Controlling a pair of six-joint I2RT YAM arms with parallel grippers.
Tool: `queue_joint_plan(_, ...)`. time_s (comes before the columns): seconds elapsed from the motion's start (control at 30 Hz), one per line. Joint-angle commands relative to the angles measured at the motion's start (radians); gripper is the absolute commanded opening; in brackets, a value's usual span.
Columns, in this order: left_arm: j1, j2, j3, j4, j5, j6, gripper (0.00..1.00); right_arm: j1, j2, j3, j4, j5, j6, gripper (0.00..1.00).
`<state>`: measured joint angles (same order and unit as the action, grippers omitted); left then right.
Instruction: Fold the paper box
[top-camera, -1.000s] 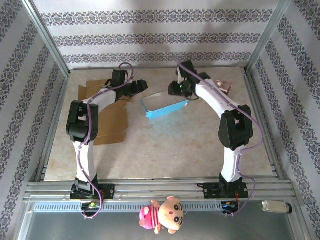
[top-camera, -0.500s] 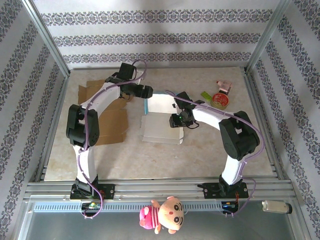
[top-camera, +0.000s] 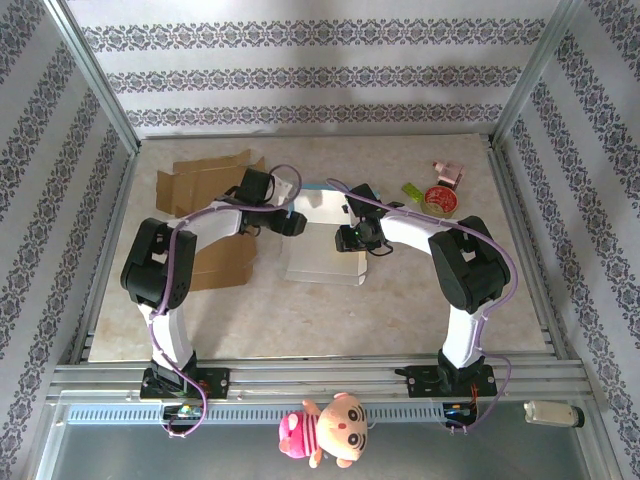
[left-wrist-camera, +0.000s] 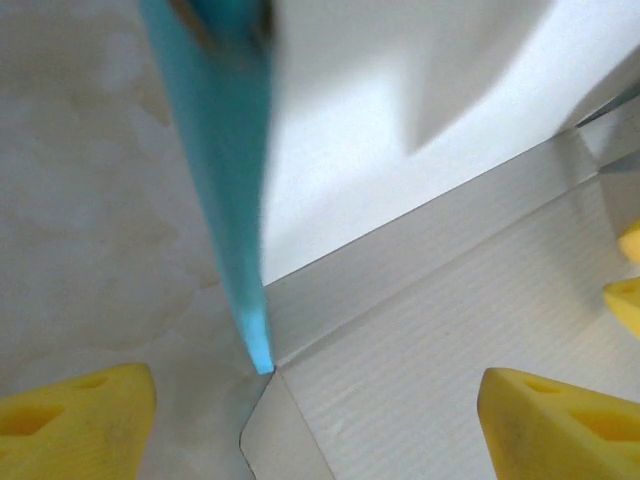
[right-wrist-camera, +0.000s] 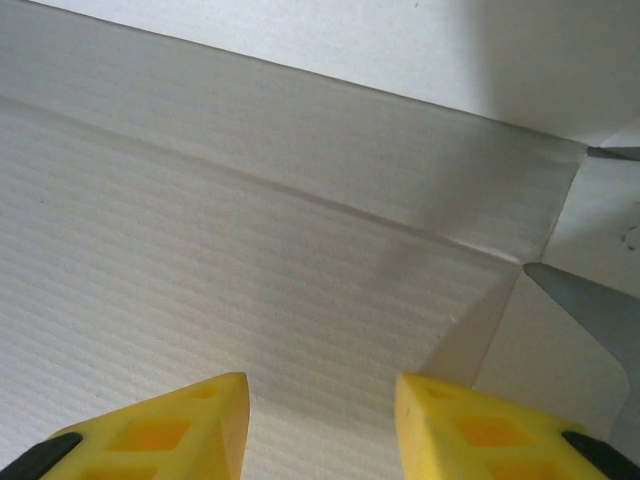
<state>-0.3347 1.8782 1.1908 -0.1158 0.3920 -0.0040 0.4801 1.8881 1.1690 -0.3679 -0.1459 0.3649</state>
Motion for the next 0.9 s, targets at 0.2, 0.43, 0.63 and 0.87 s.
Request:
queue_joint_plan(0.2, -0.016, -0.003, -0.086, 0.461, -0.148, -0.033, 0.58, 0.002, 0.010, -0.018, 0.011, 0.011, 0.043, 0.43)
queue_joint_plan(0.43, -0.033, 0.035, -0.052, 0.433, -0.163, 0.030, 0.26, 0.007, -0.063, -0.022, -0.010, 0.003, 0.067, 0.47)
queue_joint_plan(0.63, -0.041, 0.018, -0.082, 0.481, -0.199, 0.103, 0.11, -0.016, -0.279, -0.002, -0.078, -0.024, 0.173, 0.56)
queue_joint_plan(0.87, -0.064, -0.020, -0.163, 0.655, -0.221, 0.264, 0.07, -0.177, -0.323, 0.124, -0.151, -0.260, 0.423, 0.62)
